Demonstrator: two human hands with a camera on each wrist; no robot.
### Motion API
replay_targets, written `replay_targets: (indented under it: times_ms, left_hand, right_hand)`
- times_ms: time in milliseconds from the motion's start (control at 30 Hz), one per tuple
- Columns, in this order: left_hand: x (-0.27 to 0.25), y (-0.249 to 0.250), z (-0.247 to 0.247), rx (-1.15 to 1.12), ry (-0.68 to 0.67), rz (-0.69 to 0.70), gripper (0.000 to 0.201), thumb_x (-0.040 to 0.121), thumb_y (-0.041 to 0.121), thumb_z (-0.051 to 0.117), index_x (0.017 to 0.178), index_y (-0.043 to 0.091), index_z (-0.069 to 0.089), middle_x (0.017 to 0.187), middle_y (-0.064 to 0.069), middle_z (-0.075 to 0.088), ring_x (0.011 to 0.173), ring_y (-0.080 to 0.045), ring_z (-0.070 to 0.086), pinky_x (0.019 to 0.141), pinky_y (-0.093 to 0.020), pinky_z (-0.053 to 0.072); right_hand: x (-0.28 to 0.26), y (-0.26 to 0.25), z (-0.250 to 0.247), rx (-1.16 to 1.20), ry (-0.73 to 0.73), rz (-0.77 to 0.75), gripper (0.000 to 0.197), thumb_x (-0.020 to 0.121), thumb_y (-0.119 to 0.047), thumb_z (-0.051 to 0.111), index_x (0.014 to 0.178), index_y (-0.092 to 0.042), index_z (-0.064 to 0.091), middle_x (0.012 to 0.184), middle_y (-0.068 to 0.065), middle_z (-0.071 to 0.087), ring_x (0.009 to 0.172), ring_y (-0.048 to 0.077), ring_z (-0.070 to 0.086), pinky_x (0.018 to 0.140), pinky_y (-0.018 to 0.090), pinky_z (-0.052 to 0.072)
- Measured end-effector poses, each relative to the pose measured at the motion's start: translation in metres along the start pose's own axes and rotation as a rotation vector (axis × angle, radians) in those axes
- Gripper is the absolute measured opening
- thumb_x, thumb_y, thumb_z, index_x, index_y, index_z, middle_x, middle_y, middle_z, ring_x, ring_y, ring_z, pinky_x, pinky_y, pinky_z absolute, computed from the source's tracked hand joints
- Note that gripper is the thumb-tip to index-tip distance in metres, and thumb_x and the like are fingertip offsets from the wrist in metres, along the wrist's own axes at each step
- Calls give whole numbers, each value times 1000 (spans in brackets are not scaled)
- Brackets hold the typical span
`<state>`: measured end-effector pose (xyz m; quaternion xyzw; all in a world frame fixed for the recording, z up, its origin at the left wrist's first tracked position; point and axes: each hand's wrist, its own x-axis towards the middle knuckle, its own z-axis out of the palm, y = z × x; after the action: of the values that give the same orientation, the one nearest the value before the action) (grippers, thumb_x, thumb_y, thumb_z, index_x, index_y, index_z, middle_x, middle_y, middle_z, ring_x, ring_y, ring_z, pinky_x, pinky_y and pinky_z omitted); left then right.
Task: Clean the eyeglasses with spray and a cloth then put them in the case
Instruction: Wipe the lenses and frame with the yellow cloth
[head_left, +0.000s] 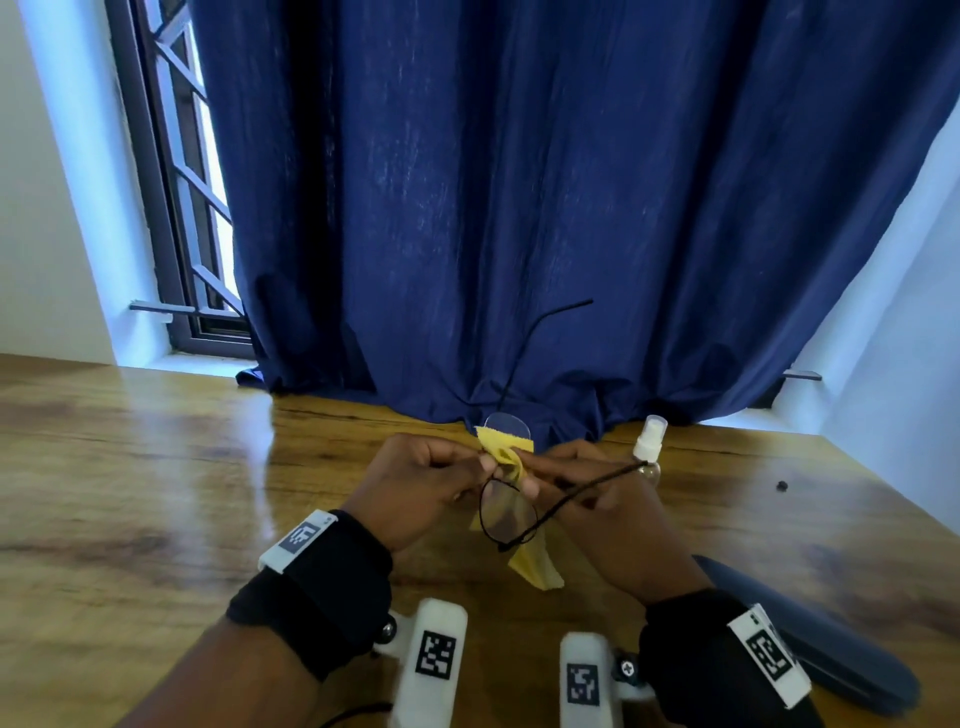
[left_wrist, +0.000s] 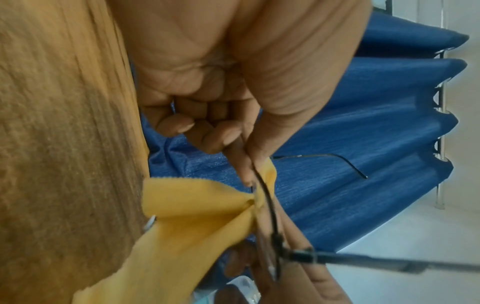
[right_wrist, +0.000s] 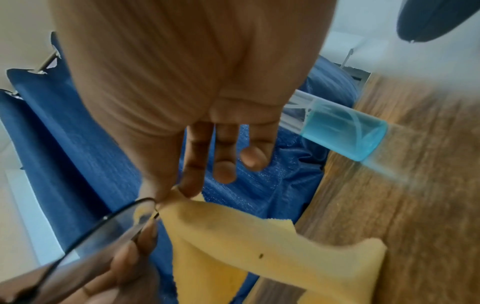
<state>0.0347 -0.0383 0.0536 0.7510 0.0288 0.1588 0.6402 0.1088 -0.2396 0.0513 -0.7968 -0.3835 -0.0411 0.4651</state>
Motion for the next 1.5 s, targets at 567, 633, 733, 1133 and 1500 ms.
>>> replay_targets:
  times_ms: [567, 633, 733, 1133, 1500]
  left_hand:
    - [0, 9, -2, -22, 253, 306, 15, 77, 16, 84, 92, 15, 82, 91, -1, 83, 88, -17, 78, 79, -30, 62]
    - [0, 9, -3, -39, 262, 345, 11, 74, 16, 84, 85, 16, 81, 86, 0, 82, 81, -12, 76, 73, -25, 60]
    - [0, 9, -4, 66, 279, 467, 21, 77, 4, 82, 81, 24, 80, 90, 5, 80, 87, -10, 75, 79, -24, 59]
    - [0, 10, -2, 128, 387, 591, 19, 74, 34, 80, 92, 30, 76, 98, 7, 75, 90, -16, 75, 82, -27, 59]
    - [0, 18, -1, -499, 115, -114, 29, 101, 28, 55, 92, 10, 75, 84, -2, 79, 67, -7, 72, 68, -28, 50]
  right_hand:
    - [0, -13, -10, 390, 278, 183, 32, 93, -42, 64, 75, -16, 67, 52, -9, 51, 52, 10, 49, 54, 28, 44]
    - [-3, -19, -10, 449, 177, 153, 33, 87, -45, 67, 79, -14, 72, 56, -1, 55, 53, 13, 50, 51, 26, 45]
    - [-7, -23, -10, 568, 5, 131, 36, 80, -51, 72, 78, -15, 75, 56, 3, 55, 51, 16, 49, 51, 27, 45]
    - [-10, -37, 4, 405, -138, -97, 9, 77, -27, 86, 75, -26, 77, 67, 3, 71, 53, 8, 59, 53, 22, 47]
    - [-6, -25, 7, 202, -13, -184, 11, 77, -32, 86, 79, -24, 79, 81, -4, 75, 73, 19, 71, 66, 39, 60]
